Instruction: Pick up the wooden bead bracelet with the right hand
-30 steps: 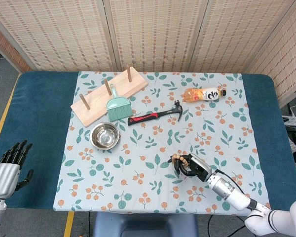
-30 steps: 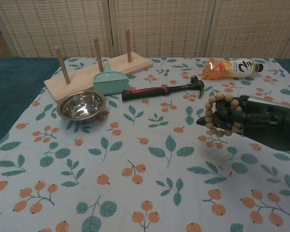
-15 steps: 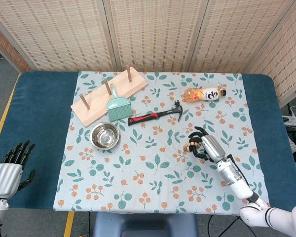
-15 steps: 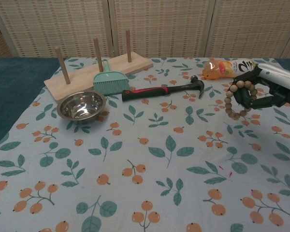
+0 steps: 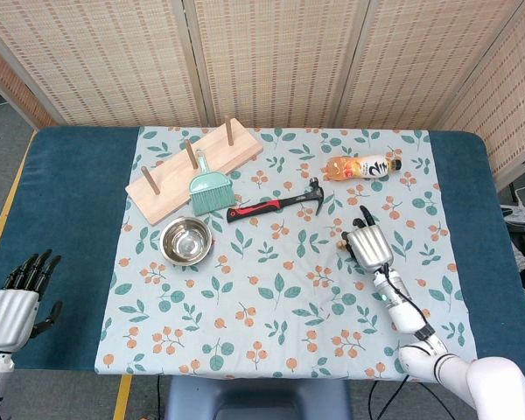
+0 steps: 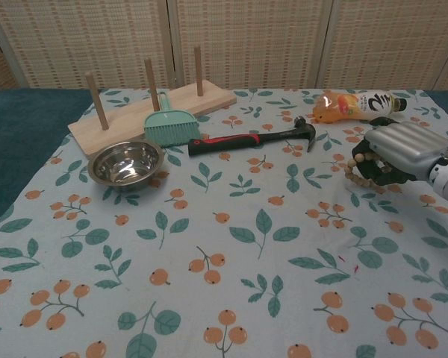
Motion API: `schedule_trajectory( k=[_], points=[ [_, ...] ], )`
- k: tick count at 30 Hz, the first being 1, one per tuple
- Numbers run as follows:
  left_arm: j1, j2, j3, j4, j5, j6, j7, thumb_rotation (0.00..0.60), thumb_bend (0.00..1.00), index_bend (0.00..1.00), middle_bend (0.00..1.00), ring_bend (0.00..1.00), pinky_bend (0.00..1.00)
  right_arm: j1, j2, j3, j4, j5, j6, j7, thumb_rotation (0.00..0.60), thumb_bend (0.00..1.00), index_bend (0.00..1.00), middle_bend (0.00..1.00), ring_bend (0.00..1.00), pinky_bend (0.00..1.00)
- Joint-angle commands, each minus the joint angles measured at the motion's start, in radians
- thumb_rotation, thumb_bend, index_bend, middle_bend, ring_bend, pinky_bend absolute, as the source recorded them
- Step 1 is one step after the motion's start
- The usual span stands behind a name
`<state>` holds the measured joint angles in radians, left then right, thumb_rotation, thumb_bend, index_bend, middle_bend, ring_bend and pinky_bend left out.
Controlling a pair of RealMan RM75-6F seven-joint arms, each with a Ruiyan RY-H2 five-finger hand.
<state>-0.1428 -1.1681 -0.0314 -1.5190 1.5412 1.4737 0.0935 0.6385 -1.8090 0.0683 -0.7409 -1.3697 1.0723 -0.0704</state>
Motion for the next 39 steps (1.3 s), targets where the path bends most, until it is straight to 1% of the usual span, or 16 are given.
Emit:
schedule_trajectory(
  k=[1, 2, 3, 5, 6, 10, 13, 16, 19, 21, 24, 27, 29, 33, 35, 39],
  points=[
    [0.001, 0.001, 0.0, 0.0, 0.0, 0.002, -0.001, 0.6, 0.44, 0.02, 0.0, 0.0, 0.17, 0.003, 0.012, -0.008, -0.028, -0.009, -0.054, 0.056, 0.6, 0.72, 0.37, 0.5, 0.15, 0.0],
    [0.002, 0.002, 0.0, -0.001, 0.0, 0.004, -0.002, 0.6, 0.44, 0.02, 0.0, 0.0, 0.17, -0.002, 0.025, -0.011, -0.049, -0.013, -0.058, 0.084, 0.593, 0.71, 0.31, 0.46, 0.13, 0.0],
    [0.003, 0.002, 0.0, 0.0, 0.0, 0.005, -0.003, 0.6, 0.44, 0.02, 0.0, 0.0, 0.17, -0.007, 0.037, -0.013, -0.066, -0.019, -0.055, 0.099, 0.563, 0.67, 0.22, 0.39, 0.09, 0.0],
    [0.002, 0.002, -0.001, 0.001, -0.003, 0.003, -0.004, 0.6, 0.44, 0.02, 0.0, 0.0, 0.17, -0.018, 0.069, -0.024, -0.108, -0.035, -0.045, 0.118, 0.468, 0.57, 0.09, 0.29, 0.03, 0.0],
    [0.002, 0.002, -0.001, 0.002, -0.003, 0.002, -0.004, 0.6, 0.44, 0.02, 0.0, 0.0, 0.17, -0.023, 0.085, -0.029, -0.127, -0.042, -0.041, 0.118, 0.398, 0.49, 0.03, 0.23, 0.01, 0.0],
    [0.0, 0.0, 0.0, 0.001, -0.001, -0.001, -0.001, 0.6, 0.44, 0.02, 0.0, 0.0, 0.17, -0.044, 0.164, -0.056, -0.237, -0.057, -0.046, 0.078, 0.285, 0.3, 0.0, 0.08, 0.0, 0.0],
    [0.0, 0.0, 0.0, 0.0, 0.0, 0.0, 0.0, 0.6, 0.44, 0.02, 0.0, 0.0, 0.17, -0.066, 0.221, -0.078, -0.32, -0.072, -0.03, 0.024, 0.252, 0.26, 0.0, 0.05, 0.0, 0.0],
    [-0.001, -0.002, 0.0, -0.001, -0.001, -0.003, 0.004, 0.6, 0.44, 0.02, 0.0, 0.0, 0.17, -0.089, 0.279, -0.102, -0.39, -0.078, -0.02, -0.069, 0.237, 0.26, 0.0, 0.02, 0.0, 0.0],
    [-0.002, -0.003, 0.001, -0.001, 0.0, -0.004, 0.006, 0.6, 0.44, 0.02, 0.0, 0.0, 0.17, -0.121, 0.314, -0.1, -0.45, -0.07, 0.027, -0.147, 0.238, 0.24, 0.0, 0.0, 0.0, 0.0],
    [-0.002, -0.004, 0.001, -0.002, 0.002, -0.002, 0.008, 0.6, 0.44, 0.02, 0.0, 0.0, 0.17, -0.162, 0.324, -0.088, -0.488, -0.094, 0.136, -0.154, 0.247, 0.24, 0.0, 0.0, 0.0, 0.0],
    [0.0, -0.007, -0.002, 0.004, 0.009, 0.01, 0.006, 0.6, 0.44, 0.01, 0.0, 0.0, 0.17, -0.258, 0.353, -0.107, -0.569, -0.194, 0.378, -0.172, 0.254, 0.24, 0.0, 0.0, 0.0, 0.0],
    [0.001, -0.015, -0.004, 0.023, 0.028, 0.034, -0.007, 0.6, 0.44, 0.0, 0.0, 0.0, 0.17, -0.376, 0.409, -0.168, -0.664, -0.288, 0.578, -0.241, 0.26, 0.24, 0.0, 0.0, 0.0, 0.0],
    [0.002, -0.024, -0.006, 0.041, 0.045, 0.054, -0.019, 0.6, 0.44, 0.0, 0.0, 0.0, 0.17, -0.446, 0.437, -0.202, -0.697, -0.323, 0.668, -0.245, 0.278, 0.24, 0.0, 0.0, 0.0, 0.0],
    [0.001, -0.041, -0.008, 0.067, 0.069, 0.08, -0.03, 0.6, 0.44, 0.0, 0.0, 0.0, 0.17, -0.508, 0.461, -0.224, -0.675, -0.336, 0.717, -0.189, 0.318, 0.24, 0.0, 0.0, 0.0, 0.0],
    [-0.002, -0.051, -0.009, 0.078, 0.083, 0.09, -0.032, 0.6, 0.44, 0.0, 0.0, 0.0, 0.15, -0.511, 0.468, -0.202, -0.668, -0.336, 0.721, -0.194, 0.322, 0.24, 0.0, 0.0, 0.0, 0.0],
    [-0.005, -0.063, -0.008, 0.087, 0.088, 0.09, -0.022, 0.6, 0.43, 0.0, 0.0, 0.0, 0.1, -0.518, 0.476, -0.192, -0.673, -0.326, 0.69, -0.168, 0.316, 0.24, 0.0, 0.0, 0.0, 0.0]
  ],
)
